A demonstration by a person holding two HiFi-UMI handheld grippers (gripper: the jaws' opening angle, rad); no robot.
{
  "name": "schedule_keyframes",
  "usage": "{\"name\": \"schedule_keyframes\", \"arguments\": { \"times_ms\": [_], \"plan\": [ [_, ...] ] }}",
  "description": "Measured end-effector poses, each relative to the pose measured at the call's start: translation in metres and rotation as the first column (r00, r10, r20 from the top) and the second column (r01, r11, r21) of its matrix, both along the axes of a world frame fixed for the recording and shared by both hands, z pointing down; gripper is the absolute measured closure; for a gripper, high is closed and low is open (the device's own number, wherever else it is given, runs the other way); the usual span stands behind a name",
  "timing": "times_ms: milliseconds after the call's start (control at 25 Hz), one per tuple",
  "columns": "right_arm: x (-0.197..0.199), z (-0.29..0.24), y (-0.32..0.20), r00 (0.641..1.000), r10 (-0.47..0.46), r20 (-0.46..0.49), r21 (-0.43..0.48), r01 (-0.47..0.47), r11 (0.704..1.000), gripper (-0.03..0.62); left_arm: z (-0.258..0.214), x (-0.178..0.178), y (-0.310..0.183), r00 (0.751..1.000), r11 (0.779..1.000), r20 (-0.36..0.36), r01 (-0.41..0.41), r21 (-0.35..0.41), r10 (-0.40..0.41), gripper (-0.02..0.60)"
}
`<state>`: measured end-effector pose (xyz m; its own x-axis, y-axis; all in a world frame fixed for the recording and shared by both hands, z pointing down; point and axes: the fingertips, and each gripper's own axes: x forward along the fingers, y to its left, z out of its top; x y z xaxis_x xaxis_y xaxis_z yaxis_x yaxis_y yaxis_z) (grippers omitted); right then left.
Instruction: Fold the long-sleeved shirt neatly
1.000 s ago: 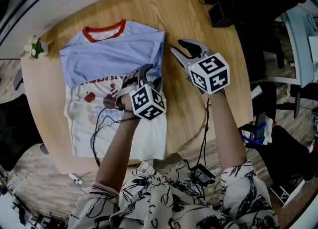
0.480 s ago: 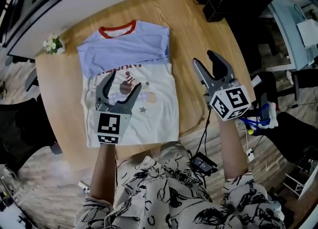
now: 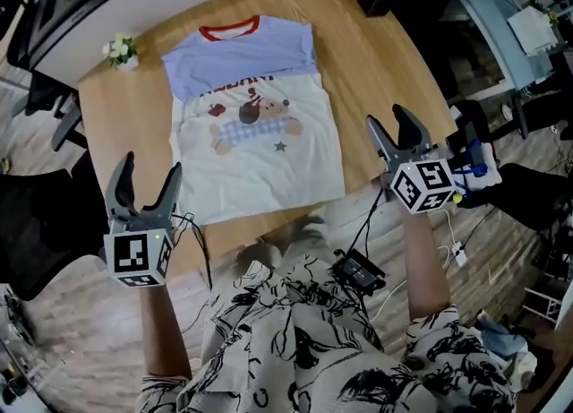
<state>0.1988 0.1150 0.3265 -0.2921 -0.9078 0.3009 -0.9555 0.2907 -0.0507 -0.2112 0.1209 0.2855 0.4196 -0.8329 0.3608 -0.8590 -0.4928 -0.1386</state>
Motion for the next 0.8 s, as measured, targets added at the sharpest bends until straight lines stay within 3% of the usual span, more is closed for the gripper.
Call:
{"name": "schedule_keyframes", "arguments": {
  "times_ms": [200, 360, 600, 800],
  "plan": [
    [-0.011, 0.043, 0.064, 0.998, 0.054, -0.035, -0.112, -0.057, 0.992, 0.312, 0.041, -0.044, 0.046, 0.999, 0.995, 0.037, 0.028, -0.091, -0.025, 0.213],
    [-0.020, 0.092, 0.108, 0.996, 0.043, -0.081, -0.240, -0.062, 0.969, 0.299, 0.079, -0.062, 0.079, 0.997, 0.982, 0.063, 0.048, -0.184, -0.037, 0.212],
    [-0.030, 0.170, 0.153, 0.998, 0.040, -0.058, -0.395, -0.060, 0.917, 0.299, 0.171, -0.078, 0.116, 0.992, 0.932, 0.107, 0.097, -0.348, -0.064, 0.213],
    [-0.045, 0.211, 0.162, 1.000, 0.011, -0.020, -0.435, -0.018, 0.900, 0.301, 0.236, -0.088, 0.125, 0.989, 0.892, 0.096, 0.141, -0.430, -0.111, 0.220]
  ]
}}
